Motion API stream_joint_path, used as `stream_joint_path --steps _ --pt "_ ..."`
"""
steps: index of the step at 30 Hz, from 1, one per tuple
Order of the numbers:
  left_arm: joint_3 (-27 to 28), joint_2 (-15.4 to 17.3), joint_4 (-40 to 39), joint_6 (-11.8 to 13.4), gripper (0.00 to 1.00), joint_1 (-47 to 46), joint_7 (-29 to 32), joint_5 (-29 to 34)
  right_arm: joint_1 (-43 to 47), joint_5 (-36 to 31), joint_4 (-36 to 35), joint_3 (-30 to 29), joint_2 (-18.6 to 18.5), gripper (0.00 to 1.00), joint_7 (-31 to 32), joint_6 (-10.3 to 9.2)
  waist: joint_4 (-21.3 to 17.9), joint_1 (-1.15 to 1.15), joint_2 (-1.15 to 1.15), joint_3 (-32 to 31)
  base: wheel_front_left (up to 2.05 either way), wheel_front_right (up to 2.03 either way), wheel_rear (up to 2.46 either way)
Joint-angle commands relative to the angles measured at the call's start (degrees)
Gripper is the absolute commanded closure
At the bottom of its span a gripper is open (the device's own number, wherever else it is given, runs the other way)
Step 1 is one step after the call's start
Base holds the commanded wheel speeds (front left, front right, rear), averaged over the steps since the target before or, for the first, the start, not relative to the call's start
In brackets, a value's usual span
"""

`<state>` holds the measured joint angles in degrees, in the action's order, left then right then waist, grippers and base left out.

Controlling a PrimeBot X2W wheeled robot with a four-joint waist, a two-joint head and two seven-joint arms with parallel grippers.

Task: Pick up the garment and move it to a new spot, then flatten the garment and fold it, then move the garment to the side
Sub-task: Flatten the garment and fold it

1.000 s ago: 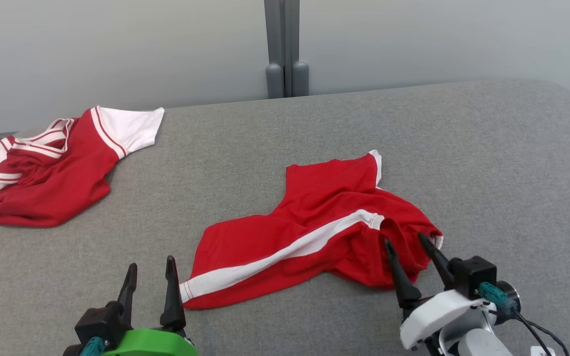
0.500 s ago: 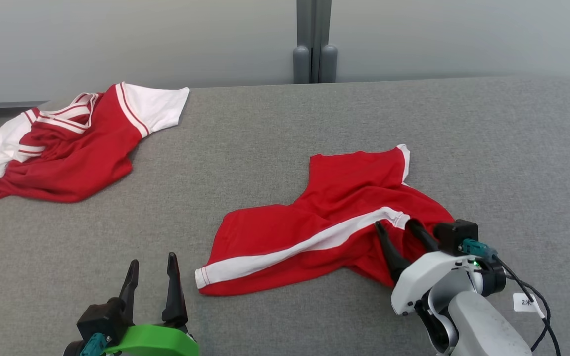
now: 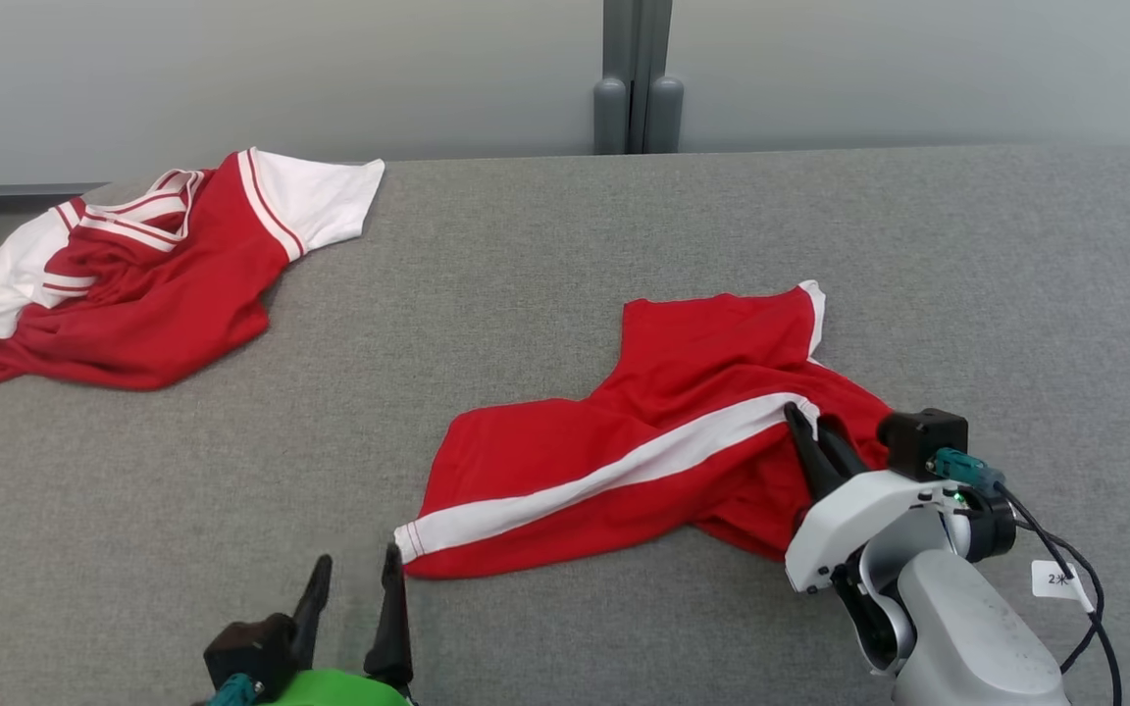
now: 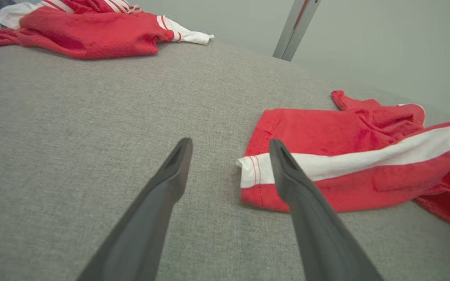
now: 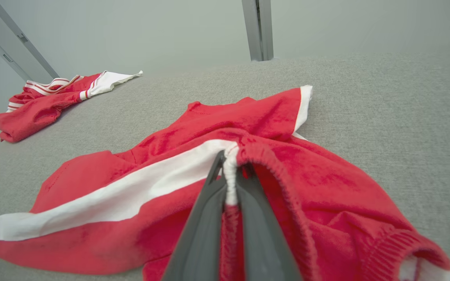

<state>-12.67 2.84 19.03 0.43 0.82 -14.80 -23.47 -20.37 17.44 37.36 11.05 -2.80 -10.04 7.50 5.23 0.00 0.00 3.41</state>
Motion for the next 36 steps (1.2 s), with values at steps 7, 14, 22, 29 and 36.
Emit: stream_joint_path --steps 7,14,22,29,36 --pt "-2.68 0.13 5.51 -2.02 0.00 -2.50 2.54 -4.42 1.49 -1.67 -3.82 -0.84 -0.16 1.00 -0.18 -0.02 -1.62 0.00 0.00 0.48 0.00 0.00 0.00" --pt "-3.94 0.13 9.71 -3.21 0.00 -6.27 2.35 -10.13 3.66 -1.90 -7.01 -0.55 -0.16 1.00 0.74 -0.02 -2.72 0.00 0.00 0.99 0.00 0.00 0.00" --pt "-6.65 0.14 13.27 -4.10 0.10 -9.87 2.03 -11.65 5.12 -1.95 -8.78 0.19 -0.17 1.00 1.54 -0.02 -3.49 0.00 0.00 1.50 0.00 0.00 0.00" --pt "-7.55 0.15 15.16 -4.17 0.56 -11.35 1.54 -12.70 5.93 -1.72 -9.46 0.74 -0.16 1.00 1.80 -0.02 -3.62 0.00 0.00 1.32 0.00 0.00 0.00" --pt "-7.73 0.15 16.18 -3.72 1.00 -12.62 1.02 -13.44 6.24 -1.88 -10.03 1.16 -0.16 1.00 1.78 -0.02 -3.78 0.00 0.00 0.89 0.00 0.00 0.00"
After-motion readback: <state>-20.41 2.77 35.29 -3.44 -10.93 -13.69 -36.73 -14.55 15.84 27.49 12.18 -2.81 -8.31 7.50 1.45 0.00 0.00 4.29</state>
